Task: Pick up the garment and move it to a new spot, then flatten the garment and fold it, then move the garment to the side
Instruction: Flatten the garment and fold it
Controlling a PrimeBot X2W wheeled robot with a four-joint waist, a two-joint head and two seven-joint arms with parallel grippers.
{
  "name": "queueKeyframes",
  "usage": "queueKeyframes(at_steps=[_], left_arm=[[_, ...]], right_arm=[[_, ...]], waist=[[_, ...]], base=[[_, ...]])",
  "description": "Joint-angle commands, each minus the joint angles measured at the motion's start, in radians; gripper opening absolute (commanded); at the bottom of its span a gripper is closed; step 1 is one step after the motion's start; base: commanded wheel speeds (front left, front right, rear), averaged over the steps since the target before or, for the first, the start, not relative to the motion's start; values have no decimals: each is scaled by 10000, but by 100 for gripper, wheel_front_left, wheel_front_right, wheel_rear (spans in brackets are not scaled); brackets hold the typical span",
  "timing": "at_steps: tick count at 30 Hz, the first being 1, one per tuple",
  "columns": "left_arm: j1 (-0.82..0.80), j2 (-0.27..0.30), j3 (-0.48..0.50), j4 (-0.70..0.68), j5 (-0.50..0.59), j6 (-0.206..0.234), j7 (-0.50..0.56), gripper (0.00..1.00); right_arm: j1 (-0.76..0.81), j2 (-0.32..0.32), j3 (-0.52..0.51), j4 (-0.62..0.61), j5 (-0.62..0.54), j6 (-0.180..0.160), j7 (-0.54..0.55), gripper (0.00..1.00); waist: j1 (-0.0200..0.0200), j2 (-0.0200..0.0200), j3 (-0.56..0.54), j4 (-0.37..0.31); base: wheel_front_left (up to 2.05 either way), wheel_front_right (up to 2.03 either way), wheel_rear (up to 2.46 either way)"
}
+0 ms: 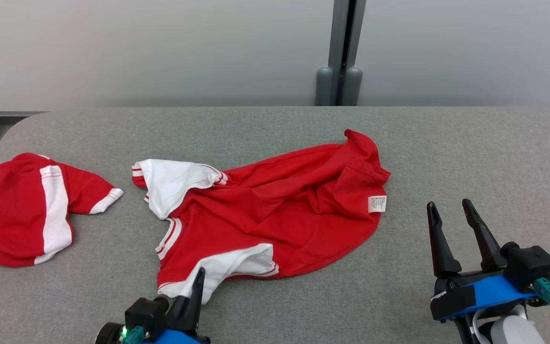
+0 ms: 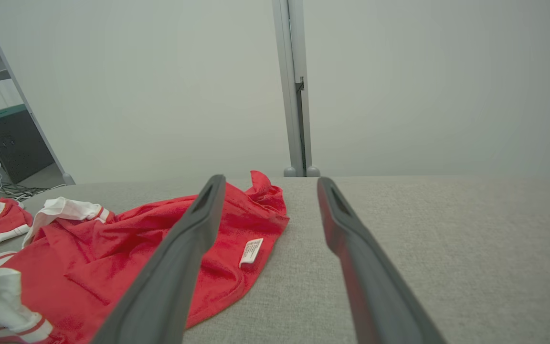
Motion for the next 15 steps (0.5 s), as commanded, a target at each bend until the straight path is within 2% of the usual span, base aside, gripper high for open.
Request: queueKeyframes(at_steps=[1,9,15], left_arm=[[244,114,-16,-131,65,18,-33,0],[1635,377,68,-493,-224,229,154,0],[2097,670,264,-414,-359,463,280,0]], right_arm=[[166,12,-52,28,34,1,-35,100],[335,48,-145,34,31,1,-37,100],[320,37,-153,64,-31,1,-37,100]], waist=[[1,0,-22,136],[1,0,-102,627],[1,0,-62,785]], base=[[0,0,0],[0,0,0],[0,0,0]])
